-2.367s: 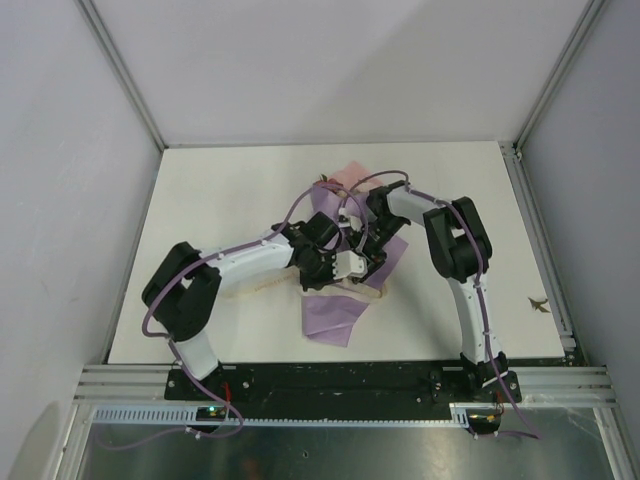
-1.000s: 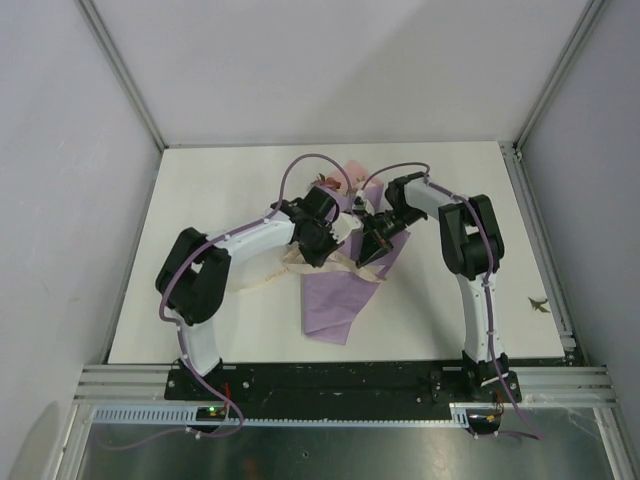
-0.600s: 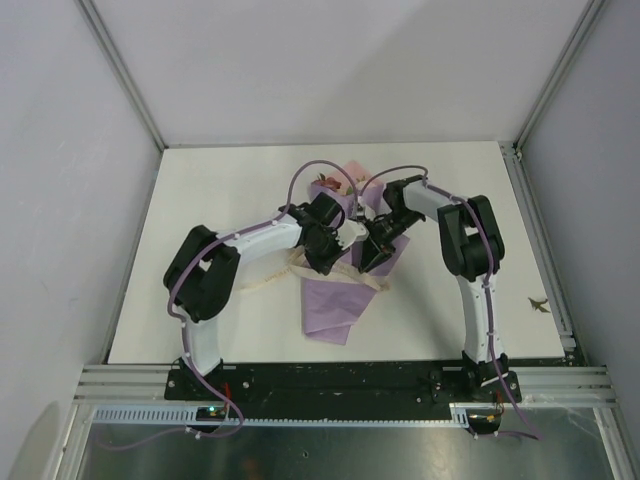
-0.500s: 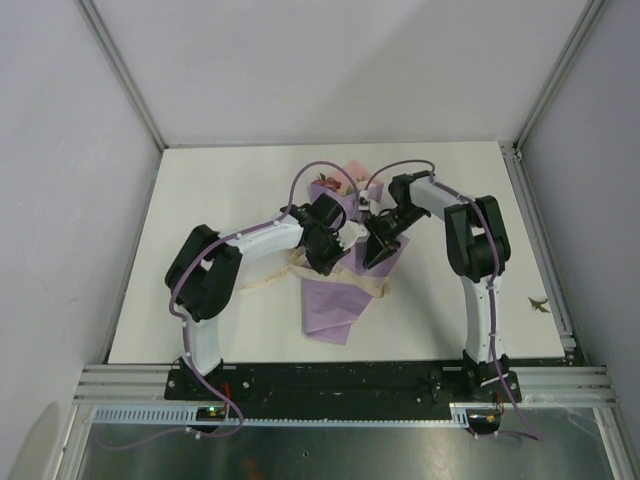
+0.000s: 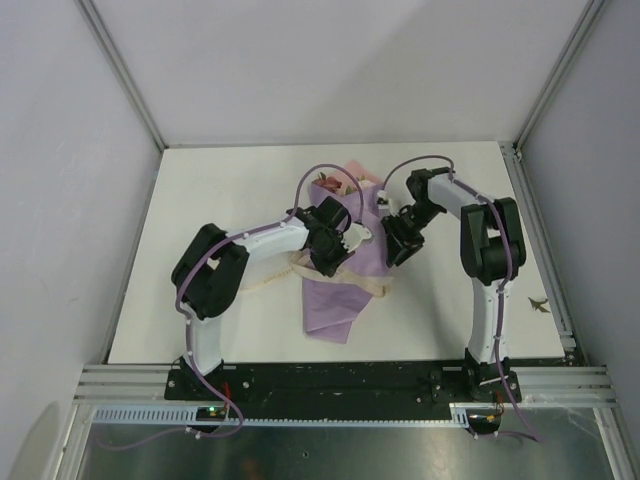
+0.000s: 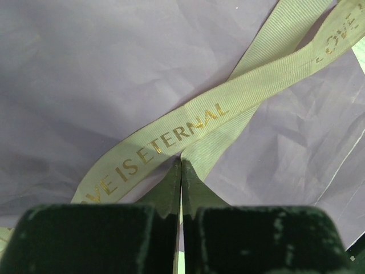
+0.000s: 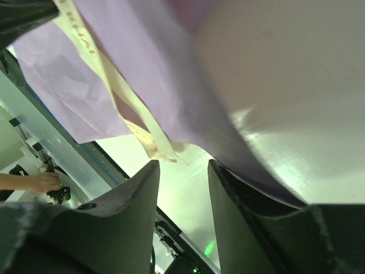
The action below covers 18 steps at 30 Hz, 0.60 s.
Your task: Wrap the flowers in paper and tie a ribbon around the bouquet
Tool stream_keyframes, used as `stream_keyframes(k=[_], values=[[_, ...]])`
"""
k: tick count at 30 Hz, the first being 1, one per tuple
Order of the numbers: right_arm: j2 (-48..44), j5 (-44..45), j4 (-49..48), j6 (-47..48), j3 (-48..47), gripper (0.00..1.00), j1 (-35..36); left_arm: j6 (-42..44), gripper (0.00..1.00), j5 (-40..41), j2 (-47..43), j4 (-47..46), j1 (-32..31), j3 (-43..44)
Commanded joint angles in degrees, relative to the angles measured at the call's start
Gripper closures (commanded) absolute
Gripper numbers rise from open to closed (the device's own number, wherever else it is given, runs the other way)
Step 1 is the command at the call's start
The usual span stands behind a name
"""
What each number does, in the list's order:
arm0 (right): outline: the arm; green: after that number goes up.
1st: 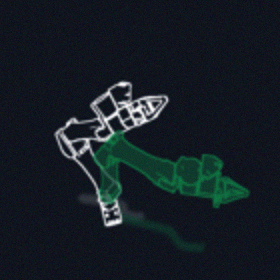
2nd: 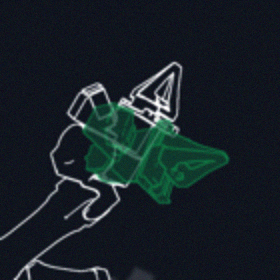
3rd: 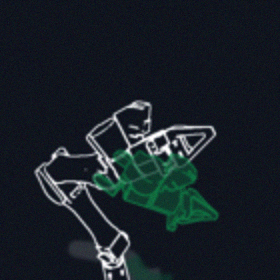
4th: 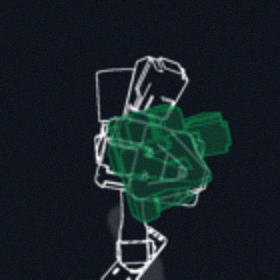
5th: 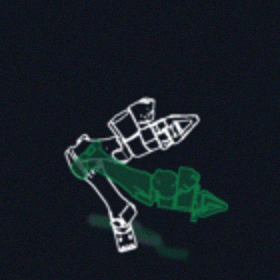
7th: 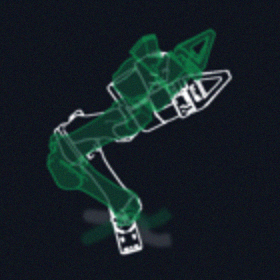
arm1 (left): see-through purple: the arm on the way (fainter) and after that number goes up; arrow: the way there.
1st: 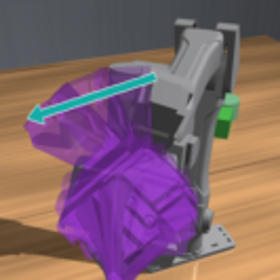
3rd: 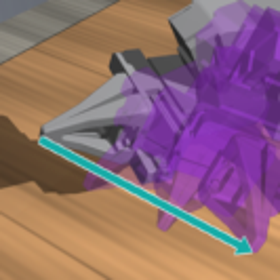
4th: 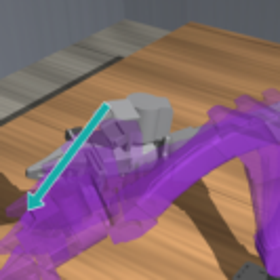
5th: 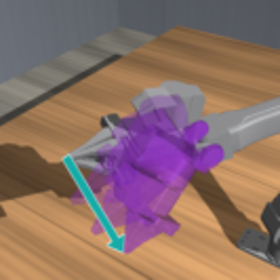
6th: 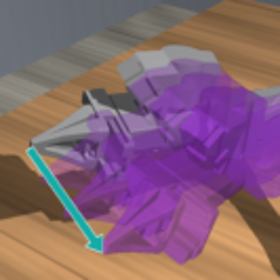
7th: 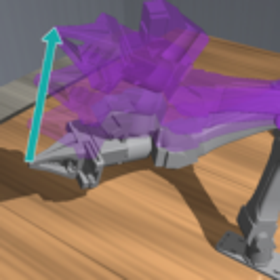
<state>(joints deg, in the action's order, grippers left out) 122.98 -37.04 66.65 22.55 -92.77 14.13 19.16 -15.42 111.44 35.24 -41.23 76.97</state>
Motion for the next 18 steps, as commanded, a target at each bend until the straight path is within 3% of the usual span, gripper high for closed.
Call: stream_keyframes(k=[1,18], values=[[-1.91,2.25,2.04,-0.72,1.64,0.53,-2.72,-1.69,1.0,-0.15,0.62,-1.51,-0.27,2.85],[3.21,-12.26,1.98,-3.69,4.38,0.48,-1.6,-2.08,1.0,-0.44,1.55,-1.87,-0.64,3.64]])
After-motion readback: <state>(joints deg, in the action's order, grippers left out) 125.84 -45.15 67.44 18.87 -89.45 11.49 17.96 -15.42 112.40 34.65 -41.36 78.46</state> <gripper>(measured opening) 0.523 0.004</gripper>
